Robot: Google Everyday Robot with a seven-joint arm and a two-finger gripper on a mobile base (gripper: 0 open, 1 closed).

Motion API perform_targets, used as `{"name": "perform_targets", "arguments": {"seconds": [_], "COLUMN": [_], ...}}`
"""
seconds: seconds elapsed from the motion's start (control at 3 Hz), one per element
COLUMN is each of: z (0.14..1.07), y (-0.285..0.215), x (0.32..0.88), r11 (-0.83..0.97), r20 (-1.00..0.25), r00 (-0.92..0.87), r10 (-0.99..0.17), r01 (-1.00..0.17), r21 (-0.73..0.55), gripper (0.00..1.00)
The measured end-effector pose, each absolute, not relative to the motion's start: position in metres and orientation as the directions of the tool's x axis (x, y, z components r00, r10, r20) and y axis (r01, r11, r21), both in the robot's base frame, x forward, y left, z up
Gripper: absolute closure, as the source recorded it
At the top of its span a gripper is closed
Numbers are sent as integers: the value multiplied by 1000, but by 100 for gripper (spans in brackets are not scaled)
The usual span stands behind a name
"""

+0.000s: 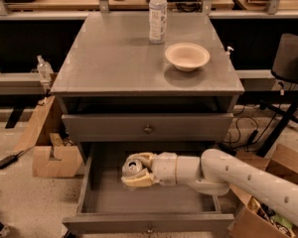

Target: Pick 7up can from middle drawer and place on counter

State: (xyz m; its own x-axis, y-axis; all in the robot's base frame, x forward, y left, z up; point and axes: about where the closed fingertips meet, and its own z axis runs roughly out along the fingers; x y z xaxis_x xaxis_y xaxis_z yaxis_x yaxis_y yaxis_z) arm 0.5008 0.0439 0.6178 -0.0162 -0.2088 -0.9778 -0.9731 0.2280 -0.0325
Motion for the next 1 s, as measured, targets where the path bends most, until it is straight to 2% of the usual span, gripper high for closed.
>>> {"name": "perform_targets", "arguments": {"seconds": [0.67, 1.0], "z": [790, 863], "y": [40, 44], "x": [500, 529], "r11": [309, 382], "r20": [-967, -961], "r00": [-3, -4], "r10": [-253, -278], "r01": [-948, -918], "r21": [-78, -106], "gripper": [100, 100]}}
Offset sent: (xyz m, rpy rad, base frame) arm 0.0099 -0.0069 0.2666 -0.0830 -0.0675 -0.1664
